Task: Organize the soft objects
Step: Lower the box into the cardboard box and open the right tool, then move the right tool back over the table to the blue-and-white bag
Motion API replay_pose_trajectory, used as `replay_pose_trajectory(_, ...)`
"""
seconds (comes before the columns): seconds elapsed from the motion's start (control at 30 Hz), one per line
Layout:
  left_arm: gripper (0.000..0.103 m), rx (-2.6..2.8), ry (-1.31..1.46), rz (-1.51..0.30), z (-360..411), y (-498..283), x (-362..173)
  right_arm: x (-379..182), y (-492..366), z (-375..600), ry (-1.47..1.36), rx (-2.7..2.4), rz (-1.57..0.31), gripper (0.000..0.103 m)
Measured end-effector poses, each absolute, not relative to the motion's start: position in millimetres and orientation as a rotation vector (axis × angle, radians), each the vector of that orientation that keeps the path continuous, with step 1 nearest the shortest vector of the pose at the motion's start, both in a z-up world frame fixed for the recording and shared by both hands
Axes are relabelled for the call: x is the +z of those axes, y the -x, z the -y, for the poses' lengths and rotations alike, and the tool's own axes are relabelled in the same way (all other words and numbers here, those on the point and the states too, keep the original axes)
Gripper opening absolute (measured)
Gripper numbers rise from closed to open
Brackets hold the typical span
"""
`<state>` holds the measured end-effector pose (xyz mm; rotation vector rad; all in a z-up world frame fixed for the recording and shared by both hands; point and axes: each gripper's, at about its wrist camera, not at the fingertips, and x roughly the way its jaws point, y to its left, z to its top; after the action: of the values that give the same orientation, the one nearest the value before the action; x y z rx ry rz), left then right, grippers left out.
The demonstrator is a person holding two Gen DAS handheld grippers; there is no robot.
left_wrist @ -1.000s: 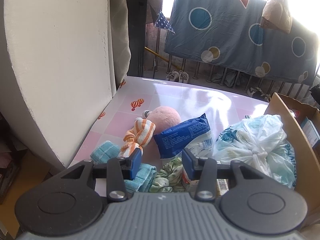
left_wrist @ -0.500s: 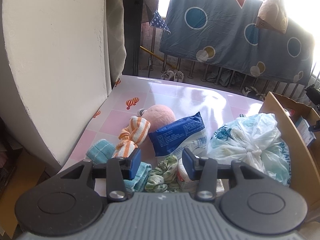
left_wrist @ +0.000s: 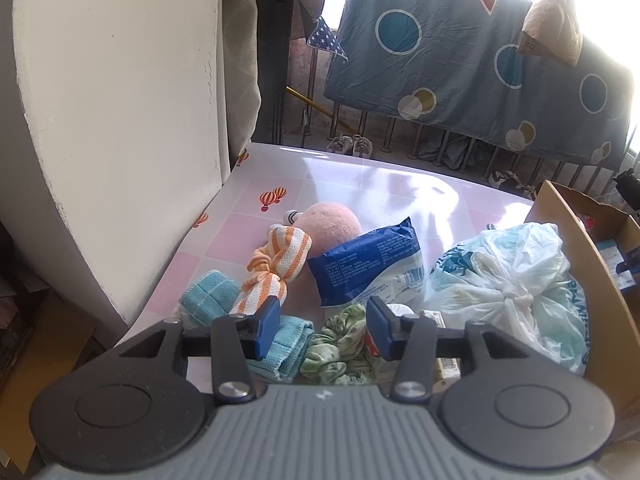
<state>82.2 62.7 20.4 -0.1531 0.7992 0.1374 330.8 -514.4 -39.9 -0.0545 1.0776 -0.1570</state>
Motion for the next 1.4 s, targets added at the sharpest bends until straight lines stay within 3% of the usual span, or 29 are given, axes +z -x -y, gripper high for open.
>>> replay_pose_trajectory(0.23, 0.055, 0.141, 0.164, -0.794, -69.5, -79.2, 21.7, -40.8, -332.5, 514.8, 0.012, -0.145, -1.059, 0.034)
replay_pose_trajectory(0.4, 0.061, 0.130, 0.176, -0.777, -70.3, -73.1, 24.9, -5.5, -307.4, 510.4, 0.017, -0.136, -0.961, 0.046)
replay_pose_trajectory(0.63, 0.072, 0.113, 0.184, -0.749, -73.7, -57.6, 29.6, 59.8, -253.5, 522.3, -0.210, -0.058, -0.849, 0.050)
replay_pose_trajectory(0.73, 0.080, 0.102, 0.175, -0.745, -76.4, -47.5, 31.4, 80.3, -220.4, 522.4, -0.371, 0.013, -0.818, 0.057)
replay_pose_trajectory(0.87, 0.088, 0.091, 0.147, -0.735, -80.6, -32.9, 33.0, 101.7, -166.5, 498.5, -0.462, 0.131, -0.769, 0.082)
replay_pose_trajectory(1.1, 0.088, 0.038, 0.197, -0.754, -87.9, -13.2, 27.3, 116.9, -95.9, 431.7, -0.498, 0.289, -0.712, 0.087)
replay_pose_trajectory(1.4, 0.088, -0.044, 0.300, -0.777, -98.3, 8.3, 13.3, 111.0, -81.8, 342.4, -0.521, 0.444, -0.754, 0.088)
